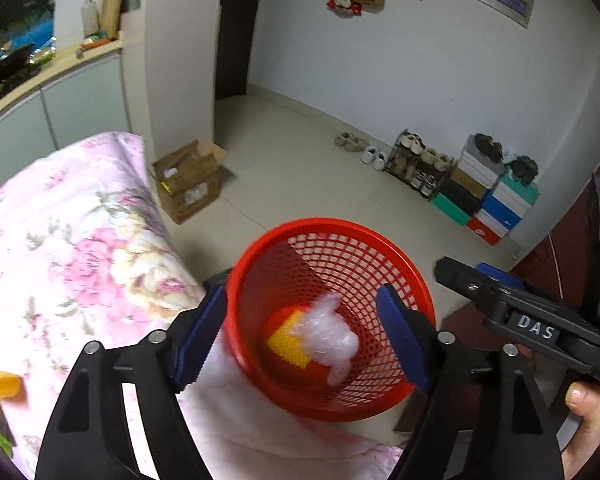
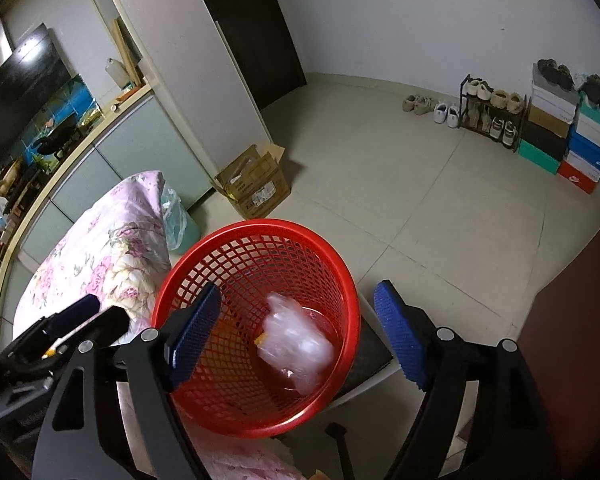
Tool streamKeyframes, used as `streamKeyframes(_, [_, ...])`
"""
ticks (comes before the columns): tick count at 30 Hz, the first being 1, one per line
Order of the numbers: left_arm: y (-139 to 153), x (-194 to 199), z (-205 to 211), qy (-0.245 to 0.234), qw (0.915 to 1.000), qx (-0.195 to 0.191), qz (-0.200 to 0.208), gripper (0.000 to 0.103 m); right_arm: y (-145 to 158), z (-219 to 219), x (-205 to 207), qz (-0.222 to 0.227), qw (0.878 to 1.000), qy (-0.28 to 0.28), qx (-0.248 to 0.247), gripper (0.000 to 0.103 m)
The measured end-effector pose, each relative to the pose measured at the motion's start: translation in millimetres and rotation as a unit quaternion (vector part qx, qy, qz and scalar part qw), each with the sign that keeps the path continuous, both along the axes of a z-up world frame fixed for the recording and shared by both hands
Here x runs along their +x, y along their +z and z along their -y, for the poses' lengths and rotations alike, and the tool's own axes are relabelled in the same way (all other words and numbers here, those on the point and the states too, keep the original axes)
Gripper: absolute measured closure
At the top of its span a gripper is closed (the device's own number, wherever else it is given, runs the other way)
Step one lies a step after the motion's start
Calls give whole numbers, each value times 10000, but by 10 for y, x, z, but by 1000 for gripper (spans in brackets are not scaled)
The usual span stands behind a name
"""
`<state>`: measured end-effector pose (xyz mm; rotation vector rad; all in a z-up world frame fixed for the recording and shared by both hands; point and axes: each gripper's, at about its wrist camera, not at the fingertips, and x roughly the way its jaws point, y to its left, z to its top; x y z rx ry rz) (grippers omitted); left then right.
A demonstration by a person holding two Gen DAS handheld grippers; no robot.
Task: Collect trash
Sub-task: 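Move both tools back over the bed toward the black bag and tissues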
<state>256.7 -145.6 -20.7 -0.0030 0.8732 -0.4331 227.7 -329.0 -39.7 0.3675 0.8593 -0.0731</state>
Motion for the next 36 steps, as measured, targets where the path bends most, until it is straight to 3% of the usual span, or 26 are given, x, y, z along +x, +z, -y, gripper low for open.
streamKeyframes(9, [390,-357,-314,517,9970,99,571,19,281,-203,-353,497,9983,168,-261,24])
streamKeyframes(16, [590,-737,-592,1064,9880,325,1070,14,518,-491,-640,1055,9925,413,-456,17])
streamKeyframes(22, [718,-1046,-779,1157,9823,241,1450,11,656,-802,-818,1411,9854,757,-587,15])
streamKeyframes(29, [832,-1411,-1095,1612,9681,220,1903,9,758,-1141,-1004,1914,9727,1065,-766,11])
streamKeyframes(36, [851,-1647,-1379,2006,9553,429,2130,8,816,-1411,-1087,1943,9683,1470,-549,11])
